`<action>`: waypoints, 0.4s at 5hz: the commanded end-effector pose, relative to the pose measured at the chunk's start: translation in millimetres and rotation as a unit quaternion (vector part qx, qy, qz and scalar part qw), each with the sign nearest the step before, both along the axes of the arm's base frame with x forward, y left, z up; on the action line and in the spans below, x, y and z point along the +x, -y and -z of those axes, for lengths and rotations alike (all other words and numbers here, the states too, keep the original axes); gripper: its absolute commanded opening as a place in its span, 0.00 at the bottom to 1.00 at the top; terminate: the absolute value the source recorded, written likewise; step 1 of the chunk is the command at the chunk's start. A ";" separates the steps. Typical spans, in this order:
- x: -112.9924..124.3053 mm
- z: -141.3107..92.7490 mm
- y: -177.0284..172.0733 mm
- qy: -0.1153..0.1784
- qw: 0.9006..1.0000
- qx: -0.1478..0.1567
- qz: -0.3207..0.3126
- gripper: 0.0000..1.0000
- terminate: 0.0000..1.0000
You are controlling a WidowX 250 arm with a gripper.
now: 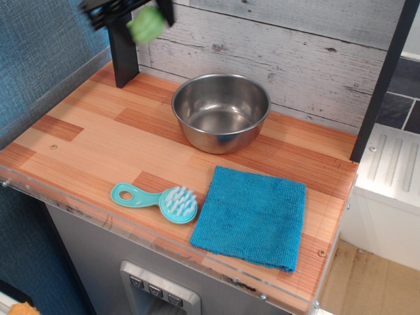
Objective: Move the broccoli to the left side of the bowl
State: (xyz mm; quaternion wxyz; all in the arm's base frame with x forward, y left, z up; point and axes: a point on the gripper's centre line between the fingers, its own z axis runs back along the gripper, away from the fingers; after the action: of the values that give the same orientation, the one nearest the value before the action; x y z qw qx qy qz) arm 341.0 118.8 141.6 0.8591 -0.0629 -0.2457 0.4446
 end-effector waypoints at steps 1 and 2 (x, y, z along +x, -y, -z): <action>-8.9 16.5 -44.8 0.001 0.998 0.033 -0.052 0.00 0.00; -1.7 31.5 -57.0 -0.003 0.997 0.037 -0.063 0.00 0.00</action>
State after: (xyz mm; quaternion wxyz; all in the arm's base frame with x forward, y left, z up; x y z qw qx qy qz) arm 347.2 169.7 88.6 0.8412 -0.0143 -0.2351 0.4867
